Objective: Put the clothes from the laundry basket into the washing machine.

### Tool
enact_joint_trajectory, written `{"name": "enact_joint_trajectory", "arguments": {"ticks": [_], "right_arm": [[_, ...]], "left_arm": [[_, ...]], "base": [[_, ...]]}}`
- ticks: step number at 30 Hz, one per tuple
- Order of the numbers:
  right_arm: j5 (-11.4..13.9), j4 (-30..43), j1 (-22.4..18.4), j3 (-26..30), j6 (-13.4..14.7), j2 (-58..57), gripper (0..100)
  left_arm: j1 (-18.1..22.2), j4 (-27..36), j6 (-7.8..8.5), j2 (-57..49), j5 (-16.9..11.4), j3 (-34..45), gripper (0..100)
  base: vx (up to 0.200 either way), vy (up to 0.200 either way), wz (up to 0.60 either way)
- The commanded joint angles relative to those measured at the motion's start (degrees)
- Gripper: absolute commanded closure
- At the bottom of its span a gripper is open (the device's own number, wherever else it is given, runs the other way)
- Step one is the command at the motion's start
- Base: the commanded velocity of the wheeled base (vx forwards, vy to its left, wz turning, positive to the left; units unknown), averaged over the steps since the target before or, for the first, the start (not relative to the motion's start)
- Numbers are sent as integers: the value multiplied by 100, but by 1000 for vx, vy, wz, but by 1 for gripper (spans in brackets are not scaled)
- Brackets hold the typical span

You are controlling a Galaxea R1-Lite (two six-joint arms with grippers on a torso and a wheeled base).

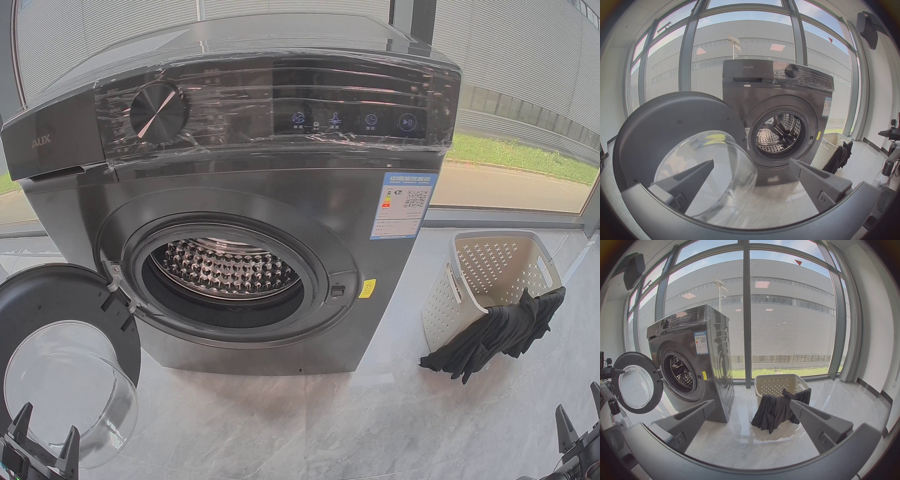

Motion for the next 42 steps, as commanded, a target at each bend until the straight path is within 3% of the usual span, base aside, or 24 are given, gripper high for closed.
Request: {"name": "enact_joint_trajectory", "arguments": {"ticks": [1, 23, 42], "right_arm": [[-1, -4, -2, 101, 0, -84, 0], [-1, 5, -2, 101, 0, -84, 0], [-1, -4, -2, 101, 0, -84, 0]], "left_arm": [[-2, -2, 1, -104, 2, 92, 0], [-2, -2, 1, -104, 2, 92, 0], [-2, -2, 1, -104, 11, 92, 0]], "base": [[0, -200, 0], [0, -200, 0], [0, 0, 0]]}}
